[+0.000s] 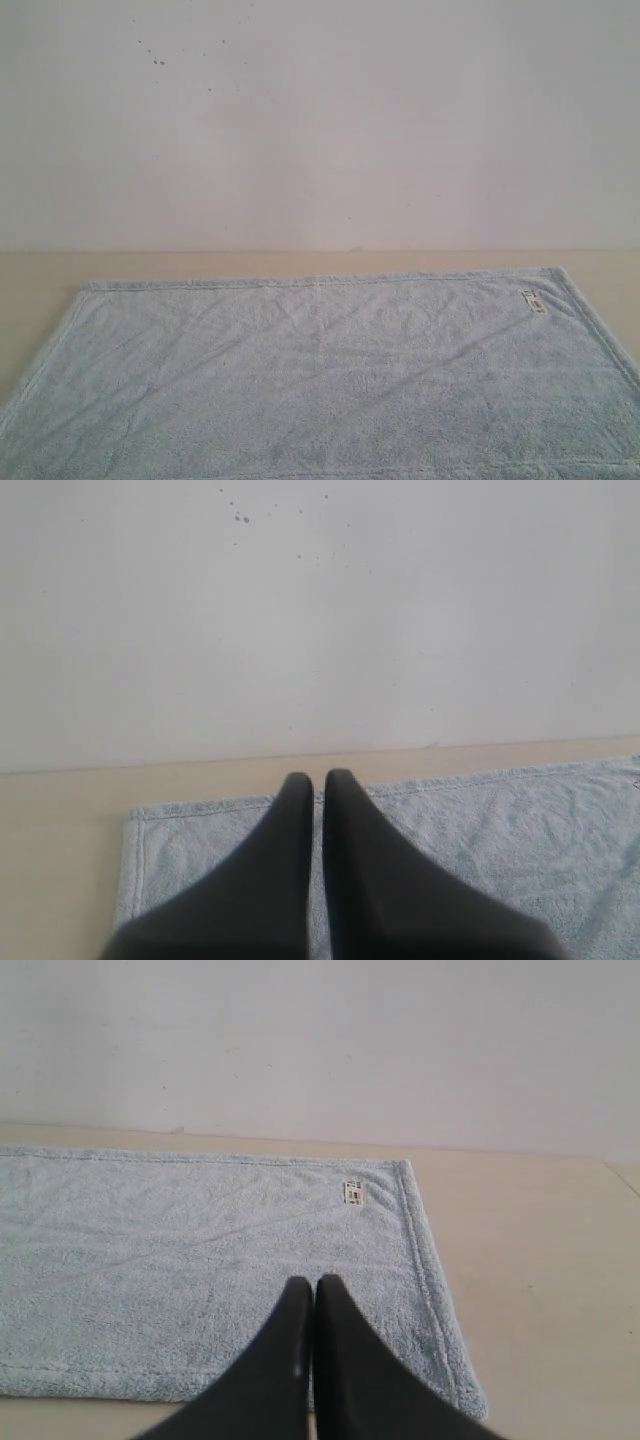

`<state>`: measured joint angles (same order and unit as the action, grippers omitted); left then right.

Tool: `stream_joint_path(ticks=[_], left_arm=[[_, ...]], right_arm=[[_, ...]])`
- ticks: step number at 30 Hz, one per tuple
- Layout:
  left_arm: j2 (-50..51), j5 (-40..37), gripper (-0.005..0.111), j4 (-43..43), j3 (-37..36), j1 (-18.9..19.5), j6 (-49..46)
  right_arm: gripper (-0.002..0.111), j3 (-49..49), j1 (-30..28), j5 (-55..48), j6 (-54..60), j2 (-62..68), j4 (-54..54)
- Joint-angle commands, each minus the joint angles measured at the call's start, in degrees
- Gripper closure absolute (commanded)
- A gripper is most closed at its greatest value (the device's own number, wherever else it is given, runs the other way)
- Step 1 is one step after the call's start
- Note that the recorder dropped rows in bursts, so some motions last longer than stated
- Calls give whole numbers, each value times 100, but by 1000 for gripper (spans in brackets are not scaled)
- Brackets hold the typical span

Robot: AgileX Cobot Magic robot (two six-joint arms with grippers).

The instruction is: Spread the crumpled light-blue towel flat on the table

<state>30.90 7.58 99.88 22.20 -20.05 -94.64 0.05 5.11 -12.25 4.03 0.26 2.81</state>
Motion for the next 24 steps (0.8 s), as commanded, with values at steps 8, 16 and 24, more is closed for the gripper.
stream_joint_path(ticks=[8,16,24], left_arm=[[-25,-15,103,7,-25,-56,14],[-25,-15,103,7,-25,-56,14],[-68,-6,103,7,-25,-242,14]], right_arm=[[108,-5,10,2,31,-26,1],[108,-5,10,2,31,-26,1],[108,-5,10,9,43,-26,1]])
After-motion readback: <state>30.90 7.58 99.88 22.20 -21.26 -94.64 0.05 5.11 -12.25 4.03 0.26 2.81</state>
